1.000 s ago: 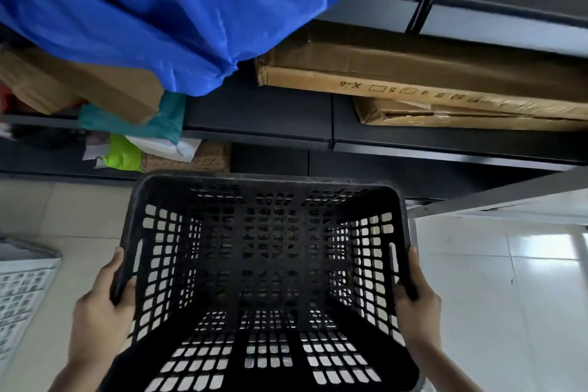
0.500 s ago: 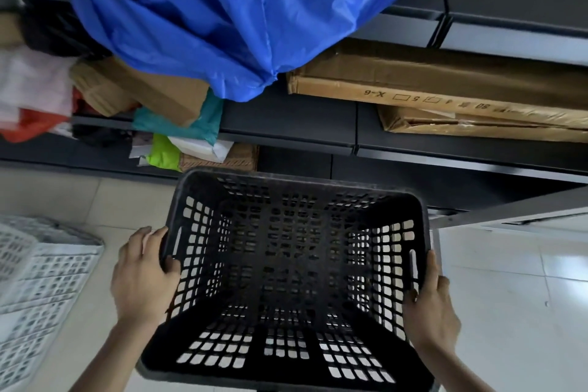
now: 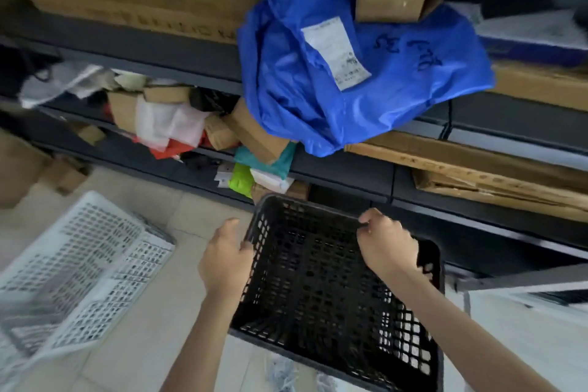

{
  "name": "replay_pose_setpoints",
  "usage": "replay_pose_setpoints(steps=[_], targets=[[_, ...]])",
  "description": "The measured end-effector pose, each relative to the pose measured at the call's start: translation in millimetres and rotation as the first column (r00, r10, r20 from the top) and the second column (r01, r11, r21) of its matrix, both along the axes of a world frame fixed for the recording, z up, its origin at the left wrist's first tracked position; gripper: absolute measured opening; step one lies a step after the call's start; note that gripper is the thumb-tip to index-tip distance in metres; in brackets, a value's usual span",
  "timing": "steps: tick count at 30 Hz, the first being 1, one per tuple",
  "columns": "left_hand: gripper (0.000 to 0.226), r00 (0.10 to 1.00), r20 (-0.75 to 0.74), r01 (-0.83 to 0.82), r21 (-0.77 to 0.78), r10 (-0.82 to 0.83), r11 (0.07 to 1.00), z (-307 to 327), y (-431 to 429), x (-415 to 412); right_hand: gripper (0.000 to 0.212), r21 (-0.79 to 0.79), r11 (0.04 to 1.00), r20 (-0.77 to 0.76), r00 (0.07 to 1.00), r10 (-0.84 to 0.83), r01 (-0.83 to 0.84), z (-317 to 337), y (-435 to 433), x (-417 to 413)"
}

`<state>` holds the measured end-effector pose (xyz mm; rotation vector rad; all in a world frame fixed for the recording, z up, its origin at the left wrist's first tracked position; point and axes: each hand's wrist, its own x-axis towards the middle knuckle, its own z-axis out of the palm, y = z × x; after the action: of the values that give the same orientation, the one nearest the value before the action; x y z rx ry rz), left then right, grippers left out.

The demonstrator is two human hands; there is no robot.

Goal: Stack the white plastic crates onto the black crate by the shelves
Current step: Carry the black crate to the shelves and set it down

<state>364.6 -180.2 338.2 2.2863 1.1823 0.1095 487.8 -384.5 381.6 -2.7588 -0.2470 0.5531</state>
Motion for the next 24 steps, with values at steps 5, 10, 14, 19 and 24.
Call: replay_pose_setpoints(steps=[5,10,14,19,24], targets=[[0.050,0.975,-0.042,-0.223,-0.177,0.219,0.959,90,18,-60,0.030,0.076,0.942,0.037,0.945,0.325,-0.327,85,92,-50],[0.045,0.893,0.052,-0.426,-0.217,0.447,0.878,185,55,-154,0.027,0.102,0.770,0.070,0.777,0.626,-0.630,159,173,-129],[0.052,0.835,0.128,-0.527,-0.099,0.536,0.844,250,81,-227,0.025,0.060,0.621,0.069,0.624,0.778,-0.781,219,224,-201],[0.053,0.797,0.179,-0.592,0.043,0.576,0.805,286,82,-310,0.030,0.012,0.445,0.069,0.444,0.893,-0.896,263,266,-270],[0.055,0.765,0.224,-0.626,0.044,0.603,0.778,288,92,-365,0.029,0.056,0.389,0.044,0.391,0.919,-0.920,270,297,-314]])
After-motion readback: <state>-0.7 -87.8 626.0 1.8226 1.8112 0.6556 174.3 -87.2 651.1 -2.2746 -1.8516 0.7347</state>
